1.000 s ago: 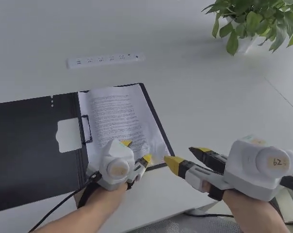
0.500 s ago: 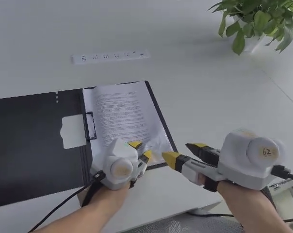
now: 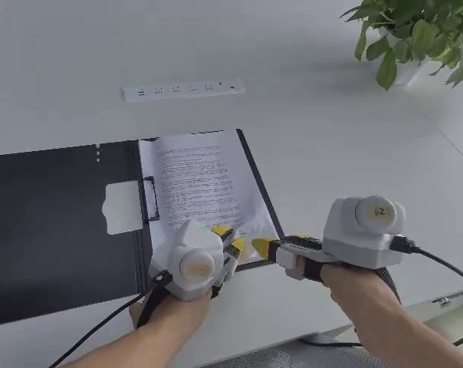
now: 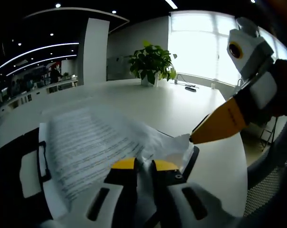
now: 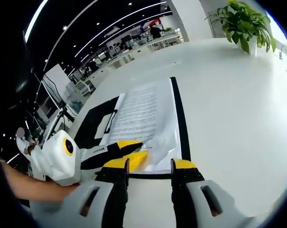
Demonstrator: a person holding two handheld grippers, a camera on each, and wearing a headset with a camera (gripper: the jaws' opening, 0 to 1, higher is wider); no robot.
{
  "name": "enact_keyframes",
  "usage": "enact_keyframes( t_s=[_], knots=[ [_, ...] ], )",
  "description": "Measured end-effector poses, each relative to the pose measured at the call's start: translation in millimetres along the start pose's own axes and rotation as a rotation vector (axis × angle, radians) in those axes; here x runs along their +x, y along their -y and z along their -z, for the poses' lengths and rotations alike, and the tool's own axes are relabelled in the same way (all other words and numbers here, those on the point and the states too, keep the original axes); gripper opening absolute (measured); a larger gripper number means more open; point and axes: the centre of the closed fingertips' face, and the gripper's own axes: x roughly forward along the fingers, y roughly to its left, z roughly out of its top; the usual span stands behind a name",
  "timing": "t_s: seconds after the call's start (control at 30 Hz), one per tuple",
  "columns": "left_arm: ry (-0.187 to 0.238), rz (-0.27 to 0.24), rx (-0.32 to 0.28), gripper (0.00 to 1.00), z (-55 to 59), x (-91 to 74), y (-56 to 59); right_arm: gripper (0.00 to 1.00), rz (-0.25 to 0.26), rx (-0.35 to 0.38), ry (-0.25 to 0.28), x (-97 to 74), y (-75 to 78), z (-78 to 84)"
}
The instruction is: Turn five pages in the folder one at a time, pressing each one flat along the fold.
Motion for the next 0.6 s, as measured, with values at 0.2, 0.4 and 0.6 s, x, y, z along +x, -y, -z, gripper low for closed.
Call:
enact_keyframes(
  t_s=[0.2,0.4,0.6],
  knots=[
    [0.0,-0.003,-0.009,0.11,0.6,0.8,0.1,0.2,0.042,0.072,-0.005,10.1,14.3,3.8],
    [-0.002,-0.004,-0.012,0.11,1.0,1.2,0.5,0.03,0.068,0.113,0.021,12.4,21.4,2.8],
    [-0.004,-0.008,-0.021,0.11,1.1,1.6,0.4,0.0,0.07,0.132,0.035,12.5,22.7,3.6]
  ],
)
